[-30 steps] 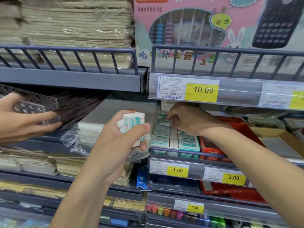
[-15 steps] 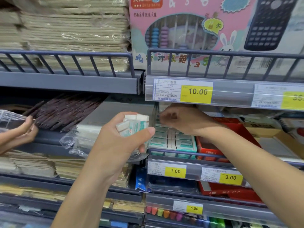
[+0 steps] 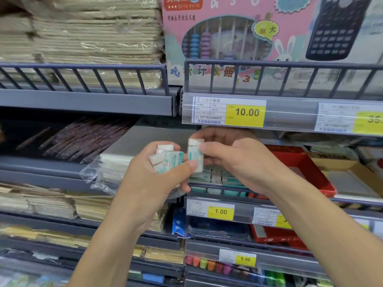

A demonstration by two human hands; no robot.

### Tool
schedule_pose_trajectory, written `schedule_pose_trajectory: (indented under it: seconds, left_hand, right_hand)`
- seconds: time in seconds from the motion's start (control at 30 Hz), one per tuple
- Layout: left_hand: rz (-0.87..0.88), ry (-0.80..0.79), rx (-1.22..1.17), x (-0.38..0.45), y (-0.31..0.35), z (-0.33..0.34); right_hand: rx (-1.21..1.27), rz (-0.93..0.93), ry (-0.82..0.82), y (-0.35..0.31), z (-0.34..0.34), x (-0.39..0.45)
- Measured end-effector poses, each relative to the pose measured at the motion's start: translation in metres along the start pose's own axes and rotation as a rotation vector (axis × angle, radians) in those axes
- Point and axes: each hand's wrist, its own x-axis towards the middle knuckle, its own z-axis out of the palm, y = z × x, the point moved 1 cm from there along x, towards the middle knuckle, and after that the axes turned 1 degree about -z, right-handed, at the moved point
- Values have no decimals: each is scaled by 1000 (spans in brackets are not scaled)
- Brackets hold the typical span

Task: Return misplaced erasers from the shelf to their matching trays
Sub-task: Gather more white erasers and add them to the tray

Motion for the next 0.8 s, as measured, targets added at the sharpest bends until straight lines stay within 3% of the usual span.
schedule_pose_trajectory:
  seconds: [0.1, 0.3, 0.4, 0.47, 0.57, 0.8]
  left_hand:
    - [-9, 25, -9, 0, -1, -1]
    - [-71, 59, -75, -1, -1, 0]
    - [-95, 57, -116, -1, -1, 1]
    - [-107, 61, -130, 0, -1, 1]
    - [-131, 51, -183, 4, -1, 0]
    - [-180, -3, -251, 5, 1, -4]
  right_hand:
    - [161, 52, 145, 2, -7, 2]
    - [-201, 281, 304, 6, -42, 11]
    - [-357, 364, 174, 5, -59, 14]
    - [-682, 373, 32, 5, -65, 15]
    - [-1166, 285, 19, 10, -63, 22]
    - [-1390, 242, -33, 23, -57, 30]
